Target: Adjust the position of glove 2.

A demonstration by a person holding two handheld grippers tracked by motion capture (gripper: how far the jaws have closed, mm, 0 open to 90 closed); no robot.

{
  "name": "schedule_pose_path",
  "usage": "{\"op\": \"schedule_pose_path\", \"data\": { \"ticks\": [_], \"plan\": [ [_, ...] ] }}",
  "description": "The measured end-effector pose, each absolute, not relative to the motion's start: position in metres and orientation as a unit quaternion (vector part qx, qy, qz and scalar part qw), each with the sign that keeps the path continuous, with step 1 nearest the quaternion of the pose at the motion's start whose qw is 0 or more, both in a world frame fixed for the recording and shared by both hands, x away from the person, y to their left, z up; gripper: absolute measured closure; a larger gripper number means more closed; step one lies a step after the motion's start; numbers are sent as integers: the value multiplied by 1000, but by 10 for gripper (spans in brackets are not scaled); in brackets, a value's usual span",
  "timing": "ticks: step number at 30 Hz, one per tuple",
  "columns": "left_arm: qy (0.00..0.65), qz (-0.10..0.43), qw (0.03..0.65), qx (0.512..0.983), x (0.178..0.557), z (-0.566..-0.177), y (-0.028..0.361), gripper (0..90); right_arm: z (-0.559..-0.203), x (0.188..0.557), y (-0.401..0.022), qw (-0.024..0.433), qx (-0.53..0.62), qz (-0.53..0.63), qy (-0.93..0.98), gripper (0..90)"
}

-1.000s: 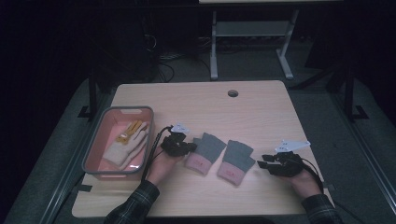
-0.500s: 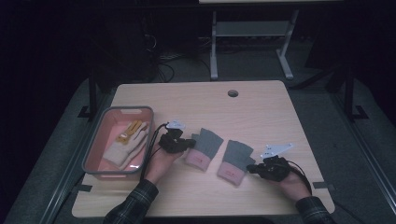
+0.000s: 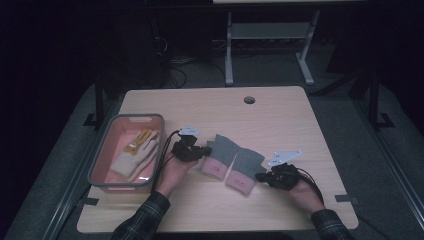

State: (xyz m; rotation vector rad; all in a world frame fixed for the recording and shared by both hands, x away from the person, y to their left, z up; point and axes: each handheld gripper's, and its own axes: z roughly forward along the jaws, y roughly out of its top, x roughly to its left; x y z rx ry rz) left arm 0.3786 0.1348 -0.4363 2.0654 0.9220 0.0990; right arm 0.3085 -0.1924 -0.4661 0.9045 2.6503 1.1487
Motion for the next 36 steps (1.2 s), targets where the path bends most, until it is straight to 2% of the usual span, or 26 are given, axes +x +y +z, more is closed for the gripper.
{"op": "schedule_pose_path", "data": {
  "ticks": [18,36],
  "plan": [
    [348,6,466,813,373,-414,127,867,-470,318,-170,44,287,384,876,900],
    [312,-13,465,828,358,-411,101,868,-469,322,-154,37,289,389,874,900]
  ]
}}
